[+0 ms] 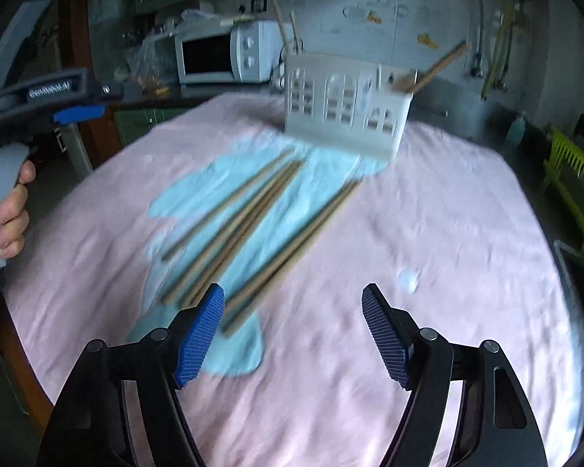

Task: Organize utensils
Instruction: 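Withdraw both grippers from the holder toward the remaining chopsticks, then close the left gripper on a chopstick while the right gripper grasps another chopstick, then lift both held chopsticks and carry them over the white holder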

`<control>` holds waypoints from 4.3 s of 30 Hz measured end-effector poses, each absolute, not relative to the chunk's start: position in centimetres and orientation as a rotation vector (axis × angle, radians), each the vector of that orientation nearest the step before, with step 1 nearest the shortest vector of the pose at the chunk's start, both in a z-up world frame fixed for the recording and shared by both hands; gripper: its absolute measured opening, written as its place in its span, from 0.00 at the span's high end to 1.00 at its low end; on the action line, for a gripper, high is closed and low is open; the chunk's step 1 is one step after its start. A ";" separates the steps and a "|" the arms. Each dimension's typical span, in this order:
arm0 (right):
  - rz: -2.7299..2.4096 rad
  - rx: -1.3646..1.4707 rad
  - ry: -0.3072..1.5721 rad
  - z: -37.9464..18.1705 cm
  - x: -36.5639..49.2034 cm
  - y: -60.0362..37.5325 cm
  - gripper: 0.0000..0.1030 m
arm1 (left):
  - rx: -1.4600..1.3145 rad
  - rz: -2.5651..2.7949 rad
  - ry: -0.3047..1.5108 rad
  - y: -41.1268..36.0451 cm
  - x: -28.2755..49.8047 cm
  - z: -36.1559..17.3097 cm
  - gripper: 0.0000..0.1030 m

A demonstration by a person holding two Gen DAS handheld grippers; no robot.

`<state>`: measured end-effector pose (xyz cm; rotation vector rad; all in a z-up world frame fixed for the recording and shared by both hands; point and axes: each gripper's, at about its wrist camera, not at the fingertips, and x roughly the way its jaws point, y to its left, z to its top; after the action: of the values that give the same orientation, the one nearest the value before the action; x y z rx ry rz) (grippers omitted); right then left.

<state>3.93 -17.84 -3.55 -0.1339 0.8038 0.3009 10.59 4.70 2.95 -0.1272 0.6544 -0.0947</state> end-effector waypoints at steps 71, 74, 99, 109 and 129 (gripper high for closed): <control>0.169 -0.042 0.888 -7.3 5.5 -18.8 0.71 | 0.038 -0.246 0.882 -3.6 11.9 -7.1 0.95; 0.152 -0.059 0.886 -7.3 5.5 -18.7 0.77 | 0.018 -0.247 0.883 -3.4 12.0 -7.0 0.95; 0.169 -0.028 0.619 0.8 5.2 -21.0 0.94 | -0.041 -0.256 0.618 -0.7 10.5 0.4 0.95; 0.221 -0.044 0.533 4.4 8.9 -20.8 0.94 | -0.050 -0.262 0.562 -0.8 12.3 2.8 0.95; 0.278 -0.023 0.482 8.7 13.1 -21.7 0.94 | -0.082 -0.258 0.522 -0.2 15.7 8.0 0.95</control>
<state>13.09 -21.70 8.69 -0.0225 0.4823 0.2779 15.75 -0.20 7.98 -0.0820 0.5218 -0.2580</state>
